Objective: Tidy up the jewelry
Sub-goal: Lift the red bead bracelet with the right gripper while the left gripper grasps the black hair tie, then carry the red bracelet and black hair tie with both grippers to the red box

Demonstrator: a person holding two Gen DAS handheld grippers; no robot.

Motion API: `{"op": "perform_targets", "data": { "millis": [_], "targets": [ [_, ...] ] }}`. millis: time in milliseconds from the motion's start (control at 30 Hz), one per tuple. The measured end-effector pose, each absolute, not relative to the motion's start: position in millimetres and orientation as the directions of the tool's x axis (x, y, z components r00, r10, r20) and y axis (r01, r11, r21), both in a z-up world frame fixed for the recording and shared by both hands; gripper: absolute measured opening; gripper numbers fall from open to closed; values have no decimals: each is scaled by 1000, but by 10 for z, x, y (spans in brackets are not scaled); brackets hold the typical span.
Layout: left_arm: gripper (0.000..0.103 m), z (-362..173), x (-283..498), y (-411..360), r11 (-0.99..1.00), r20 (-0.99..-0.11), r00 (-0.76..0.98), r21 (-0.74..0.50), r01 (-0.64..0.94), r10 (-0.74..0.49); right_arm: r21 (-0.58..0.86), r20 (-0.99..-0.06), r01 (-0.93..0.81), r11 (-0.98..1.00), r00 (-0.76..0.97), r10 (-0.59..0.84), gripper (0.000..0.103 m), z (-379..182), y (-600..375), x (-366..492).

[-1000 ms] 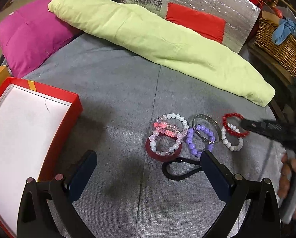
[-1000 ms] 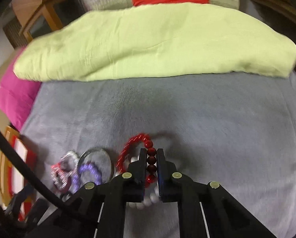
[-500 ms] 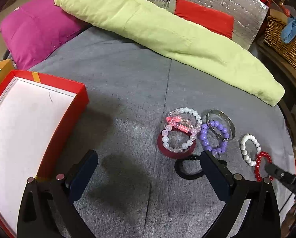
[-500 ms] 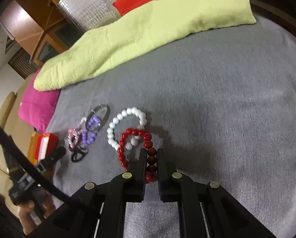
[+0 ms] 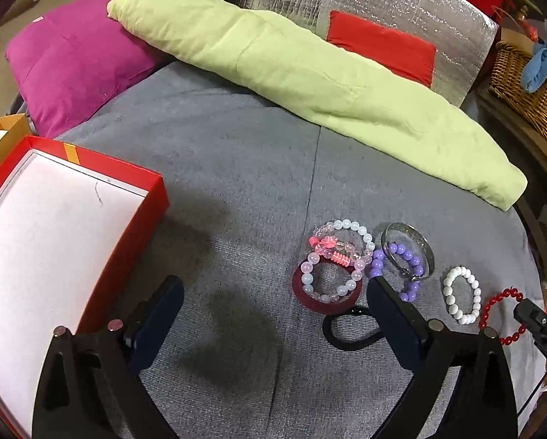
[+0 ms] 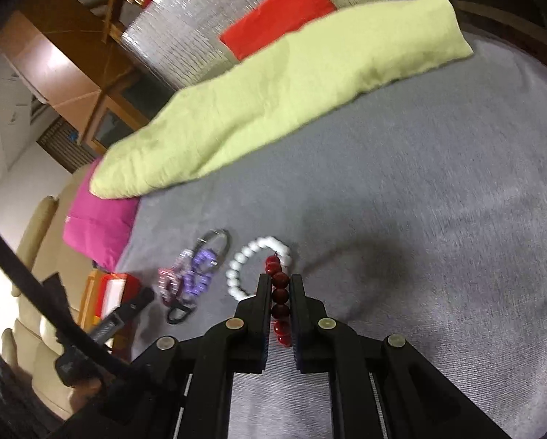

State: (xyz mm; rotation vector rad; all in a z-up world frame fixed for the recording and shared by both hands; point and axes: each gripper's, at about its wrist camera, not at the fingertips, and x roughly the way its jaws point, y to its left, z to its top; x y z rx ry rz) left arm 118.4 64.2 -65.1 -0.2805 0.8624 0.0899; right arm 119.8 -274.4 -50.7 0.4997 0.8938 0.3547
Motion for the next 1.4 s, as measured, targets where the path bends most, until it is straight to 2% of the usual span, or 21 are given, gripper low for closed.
{"op": "perform_targets", "data": {
  "millis": [33,167,267,433,567,733,767,800,833,933,1067,1400],
  "targets": [
    [95,-654,1184,643,960,-761,647,-203,-191,-33,553,-648,-89,828,579,495,10,-509,-2749,1201],
    [74,-737,1187,638,955,-789,610,-233,-183,-76,557,-655,-81,827,569,497,10,-547,-2762,1225],
    [73,-753,1135,505,962,-793,596,-245,-122,-126,555,-658,-80,828,566,496,10,-561,-2756,1241],
    [73,-626,1082,91,994,-752,652,-101,27,-95,556,-658,-83,827,564,499,10,-571,-2747,1253],
    [73,-641,1143,-61,989,-754,639,-108,103,-149,556,-660,-85,827,560,501,10,-584,-2731,1264],
    [72,-741,1210,-306,983,-767,630,-3,182,-119,554,-663,-85,828,556,501,10,-596,-2717,1269],
    [54,-751,1197,-323,982,-768,630,3,190,-120,554,-663,-85,828,557,501,10,-598,-2718,1270],
    [19,-771,1198,-347,979,-772,624,14,205,-120,555,-663,-85,828,556,501,10,-600,-2718,1273],
    [13,-775,1197,-338,979,-776,619,9,204,-121,555,-663,-86,828,556,502,10,-602,-2716,1274],
    [11,-693,1172,-187,980,-759,626,-85,178,-180,549,-664,-92,831,556,500,10,-598,-2706,1275],
    [10,-523,1020,-39,977,-717,665,-139,160,-211,547,-659,-102,831,560,502,10,-570,-2688,1265],
    [10,-413,655,220,980,-700,688,-176,93,-191,523,-651,-151,839,564,508,10,-461,-2536,1098]
  ]
}}
